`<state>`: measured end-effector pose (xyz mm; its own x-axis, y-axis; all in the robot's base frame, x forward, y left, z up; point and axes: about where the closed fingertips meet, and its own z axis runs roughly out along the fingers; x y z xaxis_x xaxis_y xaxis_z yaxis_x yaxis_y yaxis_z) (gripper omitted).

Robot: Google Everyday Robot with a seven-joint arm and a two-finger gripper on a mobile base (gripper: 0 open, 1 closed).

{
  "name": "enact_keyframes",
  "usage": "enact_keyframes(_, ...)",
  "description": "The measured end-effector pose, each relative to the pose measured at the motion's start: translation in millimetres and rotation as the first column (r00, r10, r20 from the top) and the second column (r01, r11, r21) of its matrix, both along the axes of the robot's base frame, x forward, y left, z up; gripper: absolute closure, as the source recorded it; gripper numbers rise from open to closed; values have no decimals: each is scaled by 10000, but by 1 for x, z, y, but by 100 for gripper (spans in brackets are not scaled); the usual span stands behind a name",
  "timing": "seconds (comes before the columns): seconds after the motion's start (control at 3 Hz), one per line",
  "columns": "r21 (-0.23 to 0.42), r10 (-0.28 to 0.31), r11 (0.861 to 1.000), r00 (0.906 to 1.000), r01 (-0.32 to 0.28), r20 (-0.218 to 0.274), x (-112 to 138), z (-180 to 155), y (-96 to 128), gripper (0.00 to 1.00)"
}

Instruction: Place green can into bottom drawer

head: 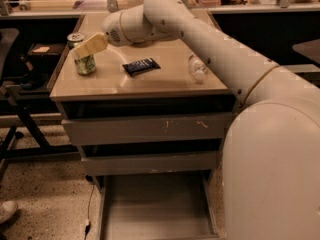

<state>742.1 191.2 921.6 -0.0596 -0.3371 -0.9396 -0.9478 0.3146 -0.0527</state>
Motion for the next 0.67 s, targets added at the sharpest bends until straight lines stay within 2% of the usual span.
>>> enact_keyframes(0.33,0,-5,10000,10000,5,1,0,0,0,0)
enact_keyframes(0.67,310,114,9995,9999,-113,-24,12,-3,11,0)
